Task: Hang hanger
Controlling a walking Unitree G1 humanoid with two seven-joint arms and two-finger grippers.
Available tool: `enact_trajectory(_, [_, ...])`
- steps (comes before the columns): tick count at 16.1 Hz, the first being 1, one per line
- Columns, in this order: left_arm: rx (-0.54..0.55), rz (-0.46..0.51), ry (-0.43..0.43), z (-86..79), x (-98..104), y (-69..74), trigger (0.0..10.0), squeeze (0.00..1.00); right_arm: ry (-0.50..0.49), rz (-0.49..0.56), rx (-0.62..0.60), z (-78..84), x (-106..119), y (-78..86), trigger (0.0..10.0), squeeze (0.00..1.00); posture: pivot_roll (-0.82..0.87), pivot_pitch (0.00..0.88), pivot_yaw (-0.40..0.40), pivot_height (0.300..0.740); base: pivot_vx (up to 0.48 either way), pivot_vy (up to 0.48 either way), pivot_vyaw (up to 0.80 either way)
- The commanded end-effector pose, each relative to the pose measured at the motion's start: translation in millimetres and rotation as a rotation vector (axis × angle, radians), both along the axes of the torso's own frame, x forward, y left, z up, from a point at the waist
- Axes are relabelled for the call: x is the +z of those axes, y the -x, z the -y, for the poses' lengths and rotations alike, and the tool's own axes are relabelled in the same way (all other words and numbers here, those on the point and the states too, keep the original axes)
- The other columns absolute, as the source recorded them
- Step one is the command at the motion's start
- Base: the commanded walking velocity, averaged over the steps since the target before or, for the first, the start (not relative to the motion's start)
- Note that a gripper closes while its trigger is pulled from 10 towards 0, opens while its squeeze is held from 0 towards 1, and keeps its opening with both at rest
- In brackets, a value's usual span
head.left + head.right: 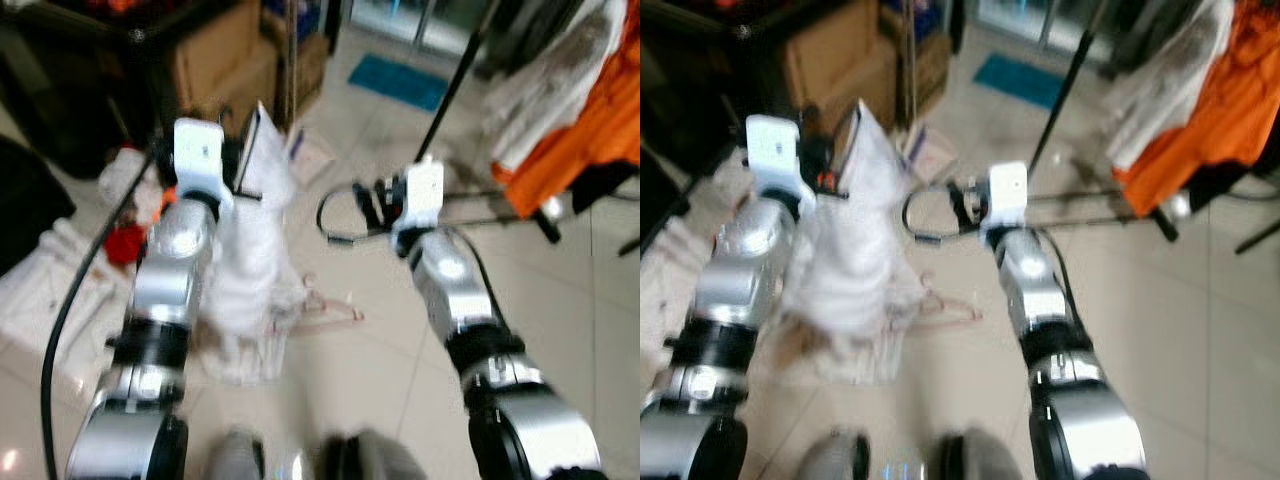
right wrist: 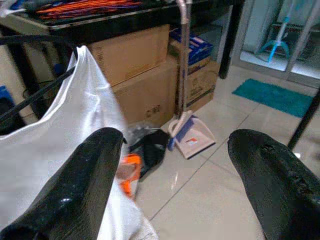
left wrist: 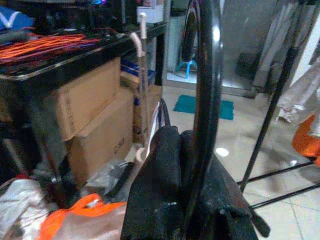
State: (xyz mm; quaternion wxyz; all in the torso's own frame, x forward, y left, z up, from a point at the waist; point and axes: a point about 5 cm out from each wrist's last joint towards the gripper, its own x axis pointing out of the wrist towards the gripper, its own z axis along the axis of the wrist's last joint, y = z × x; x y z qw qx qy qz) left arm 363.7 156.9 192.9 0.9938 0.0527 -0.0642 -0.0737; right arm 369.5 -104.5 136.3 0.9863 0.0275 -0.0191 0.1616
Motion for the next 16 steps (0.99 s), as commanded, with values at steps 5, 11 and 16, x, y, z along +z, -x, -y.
enact_trajectory(5, [-0.017,0.030,-0.083,14.2,-2.0,0.1,10.0,0.00,0.036,-0.018,-0.002,5.2,-5.8,0.3,10.0,0.00,0.01,0.170,-0.101,0.740,0.319,-0.306,0.00])
enact_trajectory(11, [-0.005,0.017,-0.089,13.7,-4.2,-1.8,10.0,0.00,0.039,-0.010,-0.011,5.9,-5.7,-0.1,10.0,0.00,0.02,0.168,-0.095,0.740,0.103,-0.064,0.00])
enact_trajectory(16, [0.017,0.005,-0.096,9.2,-16.2,1.0,10.0,0.00,-0.002,-0.063,-0.081,17.5,-19.1,2.5,10.0,0.00,0.02,0.147,-0.086,0.740,0.000,0.000,0.00])
